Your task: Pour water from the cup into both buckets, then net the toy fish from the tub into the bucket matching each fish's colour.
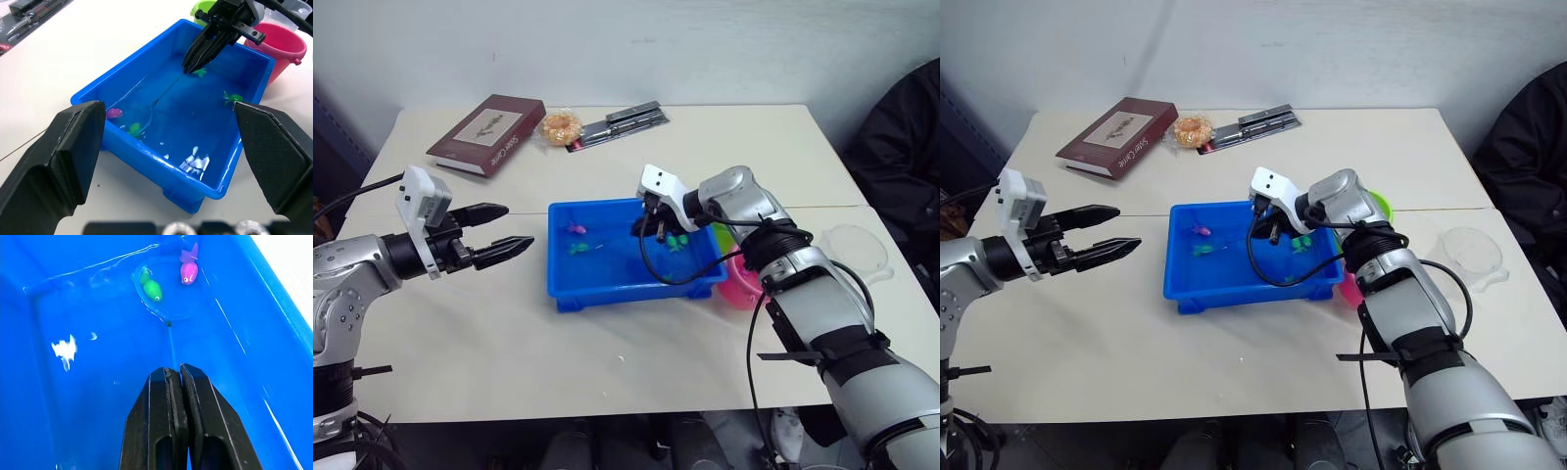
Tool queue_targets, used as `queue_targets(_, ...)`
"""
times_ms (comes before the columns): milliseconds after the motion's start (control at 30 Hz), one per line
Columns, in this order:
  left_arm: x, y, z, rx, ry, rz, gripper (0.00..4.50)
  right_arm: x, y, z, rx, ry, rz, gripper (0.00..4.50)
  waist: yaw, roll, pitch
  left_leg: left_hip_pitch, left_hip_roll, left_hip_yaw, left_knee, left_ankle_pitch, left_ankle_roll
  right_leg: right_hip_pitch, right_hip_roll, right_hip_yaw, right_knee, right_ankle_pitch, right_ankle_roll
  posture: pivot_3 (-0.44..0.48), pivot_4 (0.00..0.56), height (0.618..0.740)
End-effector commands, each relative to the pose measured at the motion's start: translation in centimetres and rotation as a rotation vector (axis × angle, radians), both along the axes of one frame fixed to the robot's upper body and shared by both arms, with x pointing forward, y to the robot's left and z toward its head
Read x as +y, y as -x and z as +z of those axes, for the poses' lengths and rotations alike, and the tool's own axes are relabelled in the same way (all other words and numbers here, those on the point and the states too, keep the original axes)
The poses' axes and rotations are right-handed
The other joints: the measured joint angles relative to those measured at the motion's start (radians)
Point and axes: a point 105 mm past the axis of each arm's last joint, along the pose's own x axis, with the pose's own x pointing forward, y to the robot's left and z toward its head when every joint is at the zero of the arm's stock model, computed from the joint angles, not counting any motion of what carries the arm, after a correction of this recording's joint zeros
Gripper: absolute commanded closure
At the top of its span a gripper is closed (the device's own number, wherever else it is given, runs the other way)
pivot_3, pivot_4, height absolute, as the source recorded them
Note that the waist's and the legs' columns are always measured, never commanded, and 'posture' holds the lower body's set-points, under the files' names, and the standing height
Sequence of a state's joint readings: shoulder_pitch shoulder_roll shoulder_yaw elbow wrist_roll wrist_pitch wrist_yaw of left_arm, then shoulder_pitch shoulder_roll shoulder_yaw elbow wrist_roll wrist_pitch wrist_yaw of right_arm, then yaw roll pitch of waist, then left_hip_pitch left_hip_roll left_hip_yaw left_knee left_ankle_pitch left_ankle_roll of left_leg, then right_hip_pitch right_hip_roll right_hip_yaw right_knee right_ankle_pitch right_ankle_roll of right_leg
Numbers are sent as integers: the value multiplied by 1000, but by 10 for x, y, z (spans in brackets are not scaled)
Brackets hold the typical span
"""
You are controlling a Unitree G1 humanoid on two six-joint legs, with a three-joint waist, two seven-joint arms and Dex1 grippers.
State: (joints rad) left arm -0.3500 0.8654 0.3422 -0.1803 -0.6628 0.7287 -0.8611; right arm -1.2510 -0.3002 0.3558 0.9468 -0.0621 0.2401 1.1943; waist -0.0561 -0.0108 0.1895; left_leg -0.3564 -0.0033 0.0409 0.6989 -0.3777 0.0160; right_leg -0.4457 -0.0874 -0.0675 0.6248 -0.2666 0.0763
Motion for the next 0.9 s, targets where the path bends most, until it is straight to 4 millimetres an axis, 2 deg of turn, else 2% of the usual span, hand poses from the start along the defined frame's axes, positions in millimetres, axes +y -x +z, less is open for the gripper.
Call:
queue_targets(33,-4,-1,11,-52,-1,-13,45,5,0,27,-119,-16,66,4500,0,0,0,0,0,0,0,0,0,0,0,0,0,0,0,0,150,740)
queue_targets(333,2,-3,7,-31,1,-13,45,7,16,24,-249,-34,198,4500,1,0,0,0,0,0,0,0,0,0,0,0,0,0,0,0,150,740)
queue_targets(533,7,-3,1,-22,-7,-4,45,6,20,14,-333,-34,214,4500,-3,0,0,0,0,0,0,0,-1,0,0,0,0,0,0,0,150,740)
queue_targets(667,7,-4,3,-20,-13,-10,45,5,21,18,-385,-82,189,4500,-1,0,0,0,0,0,0,1,-1,0,0,-1,1,0,0,0,150,740)
queue_targets(767,2,-2,7,-31,-7,-67,45,-11,27,27,-414,-113,157,4500,3,0,0,0,0,0,0,1,-1,0,0,-1,1,0,0,0,150,740)
queue_targets(900,-9,2,5,-11,-6,-164,45,-46,49,36,-414,-142,114,4500,22,0,0,0,0,-1,0,1,-1,0,0,-1,0,0,0,0,150,740)
